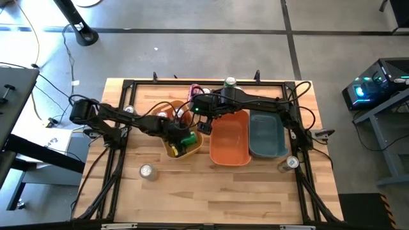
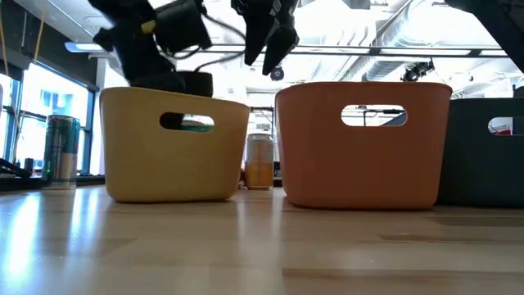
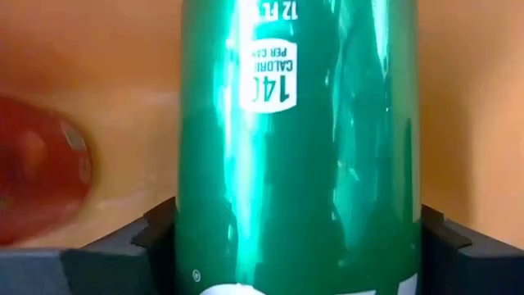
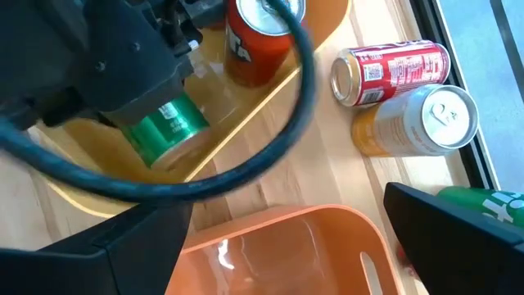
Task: Sort soda cans
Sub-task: Put the bottom green soda can into the yellow bin
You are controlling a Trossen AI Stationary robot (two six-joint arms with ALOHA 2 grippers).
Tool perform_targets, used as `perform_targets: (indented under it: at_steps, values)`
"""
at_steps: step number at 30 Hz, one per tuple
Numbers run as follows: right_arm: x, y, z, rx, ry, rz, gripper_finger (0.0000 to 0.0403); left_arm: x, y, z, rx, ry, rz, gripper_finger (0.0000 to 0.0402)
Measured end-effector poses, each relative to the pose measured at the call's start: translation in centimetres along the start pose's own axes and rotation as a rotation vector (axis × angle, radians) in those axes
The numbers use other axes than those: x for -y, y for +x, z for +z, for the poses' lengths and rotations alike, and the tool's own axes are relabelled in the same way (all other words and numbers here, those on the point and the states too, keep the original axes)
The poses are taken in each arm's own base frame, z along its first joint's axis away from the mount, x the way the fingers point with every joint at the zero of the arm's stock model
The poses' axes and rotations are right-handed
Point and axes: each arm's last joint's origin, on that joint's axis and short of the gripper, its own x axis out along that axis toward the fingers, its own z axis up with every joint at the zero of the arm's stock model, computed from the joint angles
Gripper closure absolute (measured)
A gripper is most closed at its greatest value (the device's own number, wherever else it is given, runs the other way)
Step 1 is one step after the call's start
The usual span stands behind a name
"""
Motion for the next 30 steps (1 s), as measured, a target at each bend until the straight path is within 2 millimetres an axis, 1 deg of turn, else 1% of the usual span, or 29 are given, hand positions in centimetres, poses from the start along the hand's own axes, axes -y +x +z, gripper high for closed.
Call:
perform_targets:
  at_steps: [3, 6, 9, 13, 16, 19, 22, 26, 30]
  values:
    - [0.0, 0.0, 0.0, 0.001, 0.000, 0.000, 0.0006, 0.2, -1.3, 0.8, 0.038, 0.016, -0.015, 0.0120]
    - [0.0, 0.0, 0.0, 0.001, 0.000, -0.002, 0.0006, 0.2, -2.8, 1.1, 0.053, 0.029, -0.023, 0.0120]
    - [0.0, 0.0, 0.0, 0.002, -0.014, -0.006, 0.0006, 0.2, -4.9, 1.3, 0.082, 0.046, -0.031, 0.0120]
    - [0.1, -0.3, 0.1, 0.016, -0.054, -0.004, 0.0006, -0.3, -7.5, 0.5, 0.087, 0.050, -0.012, 0.0120]
    - [0.4, -0.9, 0.4, 0.064, -0.053, 0.001, 0.0006, -0.6, -9.9, 0.1, 0.162, 0.027, -0.012, 0.0120]
    - [0.7, -1.5, 0.9, 0.128, -0.013, 0.008, 0.0006, -0.9, -12.0, -0.4, 0.223, 0.014, -0.027, 0.0120]
    - [1.0, -1.6, 1.4, 0.179, 0.066, 0.018, 0.0006, -1.2, -13.7, -0.9, 0.290, -0.023, -0.040, 0.0120]
    - [1.1, -1.7, 1.8, 0.219, 0.136, 0.030, 0.0006, -1.6, -15.4, -1.4, 0.357, -0.045, -0.045, 0.0120]
    - [0.9, -1.8, 2.1, 0.254, 0.165, 0.043, 0.0006, -1.8, -16.3, -1.8, 0.395, -0.032, -0.038, 0.0120]
